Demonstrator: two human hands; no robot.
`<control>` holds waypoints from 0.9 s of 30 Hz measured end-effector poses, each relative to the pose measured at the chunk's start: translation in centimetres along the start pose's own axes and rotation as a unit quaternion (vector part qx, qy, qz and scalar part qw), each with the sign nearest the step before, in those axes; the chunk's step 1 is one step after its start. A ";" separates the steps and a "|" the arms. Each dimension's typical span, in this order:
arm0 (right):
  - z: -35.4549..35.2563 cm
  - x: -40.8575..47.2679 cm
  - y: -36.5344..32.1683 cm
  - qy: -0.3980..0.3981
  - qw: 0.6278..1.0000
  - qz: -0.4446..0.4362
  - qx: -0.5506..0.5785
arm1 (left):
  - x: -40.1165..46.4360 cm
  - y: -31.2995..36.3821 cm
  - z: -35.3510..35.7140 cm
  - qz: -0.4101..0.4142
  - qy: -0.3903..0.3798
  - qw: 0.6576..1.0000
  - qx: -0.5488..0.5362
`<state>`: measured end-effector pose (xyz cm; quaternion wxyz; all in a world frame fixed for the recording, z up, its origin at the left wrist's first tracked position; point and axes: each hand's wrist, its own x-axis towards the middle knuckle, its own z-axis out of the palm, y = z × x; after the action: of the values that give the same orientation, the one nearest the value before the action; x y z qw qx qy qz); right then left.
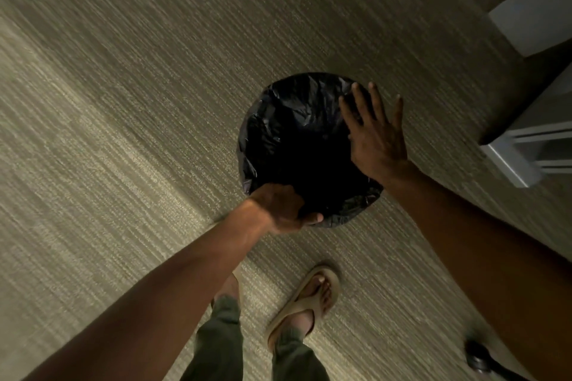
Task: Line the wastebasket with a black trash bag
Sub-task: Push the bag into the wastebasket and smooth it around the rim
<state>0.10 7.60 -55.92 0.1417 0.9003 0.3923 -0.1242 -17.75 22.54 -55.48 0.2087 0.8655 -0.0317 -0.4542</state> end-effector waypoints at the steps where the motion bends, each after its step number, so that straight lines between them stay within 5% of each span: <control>1: -0.4 -0.1 -0.4 0.038 0.999 -0.003 0.014 | -0.1 -0.1 -0.3 0.004 0.024 1.000 -0.005; 4: -1.5 0.5 -2.1 0.105 0.985 -0.071 0.119 | -0.5 -0.3 -0.7 0.022 0.118 0.993 0.000; 7: -2.7 2.8 -4.2 -0.056 0.956 -0.118 0.262 | -0.5 -0.5 -0.6 0.008 0.116 0.993 -0.022; 10: -3.5 5.9 -5.9 -0.171 0.942 -0.111 0.266 | -0.4 -0.5 -0.1 -0.008 0.073 0.997 -0.018; 15: -4.9 9.6 -6.8 -0.164 0.935 -0.005 0.316 | -0.3 -0.6 0.7 -0.019 0.049 0.999 -0.004; 18: -5.5 8.2 -5.9 -0.108 0.935 -0.002 0.337 | -0.6 -0.5 0.3 -0.001 0.147 0.989 -0.010; 22: -4.6 2.6 -2.9 0.005 0.983 0.006 0.184 | -1.0 -0.9 -1.4 -0.022 0.269 0.962 0.035; 27: -1.1 -2.4 2.0 -0.073 0.997 0.003 -0.030 | -1.4 -2.8 -2.8 -0.112 0.245 0.958 0.097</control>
<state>0.13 5.12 -53.81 0.1977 0.8854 0.3818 -0.1770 -16.68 26.32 -54.08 0.0728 0.9644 0.0738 -0.2433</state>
